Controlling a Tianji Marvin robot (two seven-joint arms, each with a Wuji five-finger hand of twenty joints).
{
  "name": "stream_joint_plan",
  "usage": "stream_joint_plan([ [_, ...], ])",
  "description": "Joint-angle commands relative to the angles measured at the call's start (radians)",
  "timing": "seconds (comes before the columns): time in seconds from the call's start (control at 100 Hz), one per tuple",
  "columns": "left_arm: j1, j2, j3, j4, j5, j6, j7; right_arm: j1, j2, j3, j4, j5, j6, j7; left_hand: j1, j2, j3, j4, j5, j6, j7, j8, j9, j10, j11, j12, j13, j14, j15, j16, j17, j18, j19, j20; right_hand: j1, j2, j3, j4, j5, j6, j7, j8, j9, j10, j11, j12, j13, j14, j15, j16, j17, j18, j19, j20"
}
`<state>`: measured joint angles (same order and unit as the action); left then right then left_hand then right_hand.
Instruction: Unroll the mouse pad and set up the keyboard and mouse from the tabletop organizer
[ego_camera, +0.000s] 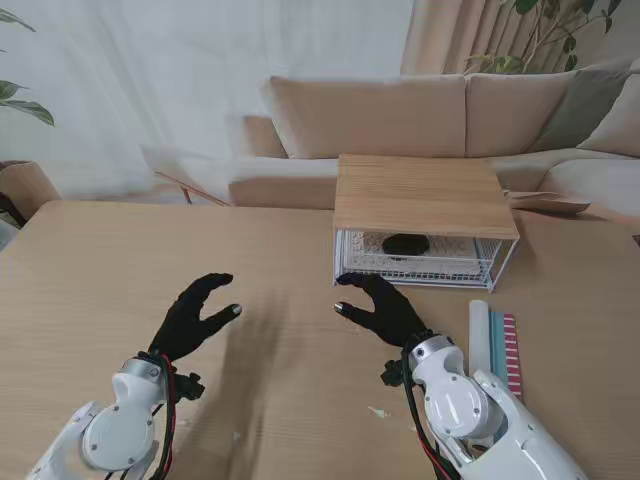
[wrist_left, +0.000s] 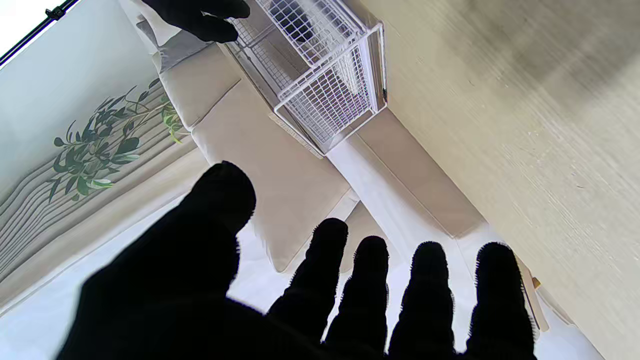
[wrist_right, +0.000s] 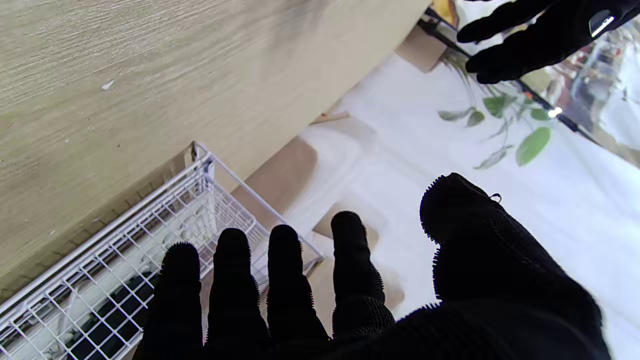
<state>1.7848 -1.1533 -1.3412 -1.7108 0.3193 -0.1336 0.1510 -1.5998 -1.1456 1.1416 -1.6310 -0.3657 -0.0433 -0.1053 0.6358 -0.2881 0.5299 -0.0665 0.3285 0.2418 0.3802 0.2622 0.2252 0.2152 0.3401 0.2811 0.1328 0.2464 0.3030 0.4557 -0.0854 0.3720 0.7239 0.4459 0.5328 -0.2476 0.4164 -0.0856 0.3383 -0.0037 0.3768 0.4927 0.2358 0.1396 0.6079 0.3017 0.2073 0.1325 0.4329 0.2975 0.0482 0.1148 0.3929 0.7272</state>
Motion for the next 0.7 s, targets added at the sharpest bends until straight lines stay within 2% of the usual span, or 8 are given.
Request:
stream_joint_plan([
  [0.0, 0.002, -0.003, 0.003, -0.005, -0.001, 0.003, -0.016, -0.007, -0.006, -0.001, -0.01, 0.001, 0.008, 0.014, -0.018, 0.021, -0.021, 0.031, -0.033, -0.012, 0.0, -0.001, -0.023, -0.026, -0.017, -0.014, -0.03, -0.023, -0.012, -0.013, -0.009, -0.008, -0.024, 0.006, -0.028, 0.001, 0.021, 0.04, -0.016, -0.043, -0.003, -0.009, 0.0, -0.036, -0.021, -0.008, 0.018, -0.032, -0.007, -0.007, -0.002, -0.017, -0.026, -0.012],
  [0.3, 0.009, -0.002, -0.002, -0.012, -0.003, 0.007, -0.022, -0.022, -0.007, -0.001, -0.048, -0.013, 0.078, 0.012, -0.019, 0.02, -0.018, 0.031, -0.031, -0.013, 0.002, 0.0, -0.022, -0.024, -0.012, -0.012, -0.028, -0.023, -0.012, -0.013, -0.009, -0.009, -0.025, 0.006, -0.021, 0.001, 0.031, 0.039, -0.022, -0.028, 0.0, -0.01, -0.006, -0.028, -0.02, -0.006, 0.008, -0.024, -0.015, -0.011, -0.025, -0.016, -0.026, -0.011],
  [0.44, 0.019, -0.002, -0.01, -0.023, 0.001, 0.007, -0.019, -0.063, -0.007, 0.011, -0.123, -0.133, 0.194, -0.037, -0.02, 0.019, -0.019, 0.03, -0.028, -0.011, 0.002, -0.001, -0.02, -0.021, -0.005, -0.008, -0.026, -0.022, -0.012, -0.013, -0.008, -0.009, -0.025, 0.005, -0.018, -0.016, 0.04, 0.041, -0.025, 0.034, 0.009, -0.007, 0.005, 0.001, 0.024, 0.014, 0.018, 0.007, 0.043, 0.018, -0.006, 0.003, 0.008, 0.014],
  [0.54, 0.019, -0.001, -0.01, -0.025, -0.001, 0.01, -0.024, -0.108, 0.002, 0.045, -0.174, -0.204, 0.263, -0.026, -0.019, 0.02, -0.018, 0.03, -0.027, -0.011, 0.002, -0.001, -0.021, -0.02, -0.001, -0.006, -0.026, -0.02, -0.012, -0.014, -0.008, -0.009, -0.025, 0.005, -0.033, -0.026, 0.041, 0.041, -0.048, 0.063, 0.001, -0.009, -0.026, -0.004, 0.025, 0.014, -0.011, -0.002, 0.047, 0.021, -0.028, -0.012, 0.005, 0.019],
  [0.69, 0.018, 0.0, -0.008, -0.024, -0.004, 0.012, -0.033, -0.172, 0.002, 0.082, -0.232, -0.269, 0.402, -0.038, -0.019, 0.02, -0.019, 0.03, -0.025, -0.013, 0.001, -0.002, -0.021, -0.02, 0.002, -0.004, -0.025, -0.021, -0.012, -0.013, -0.008, -0.009, -0.025, 0.005, -0.035, -0.047, 0.04, 0.04, -0.062, 0.117, -0.007, -0.007, -0.049, 0.006, 0.043, 0.02, -0.03, 0.007, 0.053, 0.023, -0.042, -0.011, 0.009, 0.029],
])
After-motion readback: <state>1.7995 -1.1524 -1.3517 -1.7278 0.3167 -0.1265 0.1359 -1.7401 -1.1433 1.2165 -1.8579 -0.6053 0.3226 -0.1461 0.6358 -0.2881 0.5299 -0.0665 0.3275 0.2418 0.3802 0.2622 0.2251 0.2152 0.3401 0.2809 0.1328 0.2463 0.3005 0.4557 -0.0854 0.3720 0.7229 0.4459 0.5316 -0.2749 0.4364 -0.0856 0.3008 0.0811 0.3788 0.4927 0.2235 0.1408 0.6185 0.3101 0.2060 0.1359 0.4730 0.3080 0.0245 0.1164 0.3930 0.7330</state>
